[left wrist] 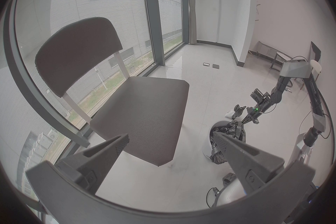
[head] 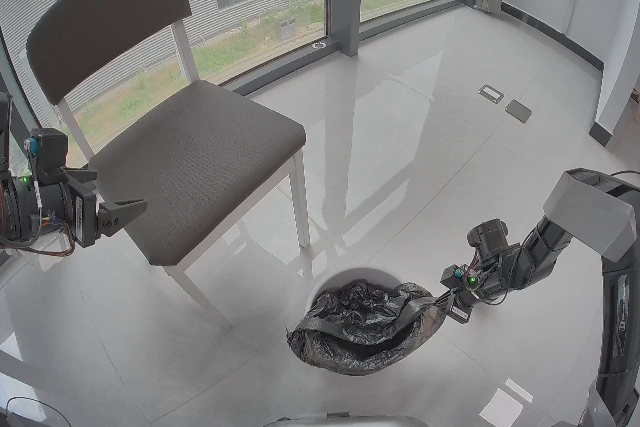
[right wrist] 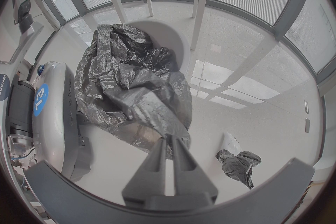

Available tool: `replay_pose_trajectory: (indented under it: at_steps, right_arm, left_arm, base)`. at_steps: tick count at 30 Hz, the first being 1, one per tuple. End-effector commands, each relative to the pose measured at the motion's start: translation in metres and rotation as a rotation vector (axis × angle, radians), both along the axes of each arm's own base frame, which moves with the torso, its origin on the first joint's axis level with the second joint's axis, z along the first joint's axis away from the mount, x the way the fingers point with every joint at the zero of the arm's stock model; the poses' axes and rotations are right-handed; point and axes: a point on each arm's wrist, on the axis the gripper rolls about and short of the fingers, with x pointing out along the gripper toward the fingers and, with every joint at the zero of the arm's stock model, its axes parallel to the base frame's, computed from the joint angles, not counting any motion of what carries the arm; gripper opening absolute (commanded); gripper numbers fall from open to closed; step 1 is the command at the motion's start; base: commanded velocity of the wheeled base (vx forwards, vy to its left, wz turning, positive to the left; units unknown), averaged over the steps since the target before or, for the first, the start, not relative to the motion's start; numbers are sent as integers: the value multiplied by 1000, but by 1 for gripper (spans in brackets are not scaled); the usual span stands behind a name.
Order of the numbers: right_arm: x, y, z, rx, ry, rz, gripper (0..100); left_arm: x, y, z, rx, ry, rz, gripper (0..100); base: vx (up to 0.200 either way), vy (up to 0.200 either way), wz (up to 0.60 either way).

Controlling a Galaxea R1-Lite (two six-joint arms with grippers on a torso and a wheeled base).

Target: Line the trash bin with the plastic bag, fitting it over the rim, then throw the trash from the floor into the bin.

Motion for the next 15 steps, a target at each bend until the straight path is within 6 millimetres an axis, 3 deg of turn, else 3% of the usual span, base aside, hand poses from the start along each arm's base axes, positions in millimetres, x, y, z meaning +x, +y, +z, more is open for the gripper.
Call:
replay_pose_trajectory:
  at_steps: [1,7,15]
  right_arm:
    - [3,1,6,10,-21,-4,0]
    - [23,8,46,59,-151,-19,0]
    - [41,16,67,85,-204,-26,0]
  left_arm:
    - [-6,1,3,-3,-19,0,100]
    - [-7,1,4,-4,-24,-3,100]
    - [-7,0,4,-4,-24,-8,100]
  base:
    - [0,0,0]
    - [0,0,0]
    - [0,0,0]
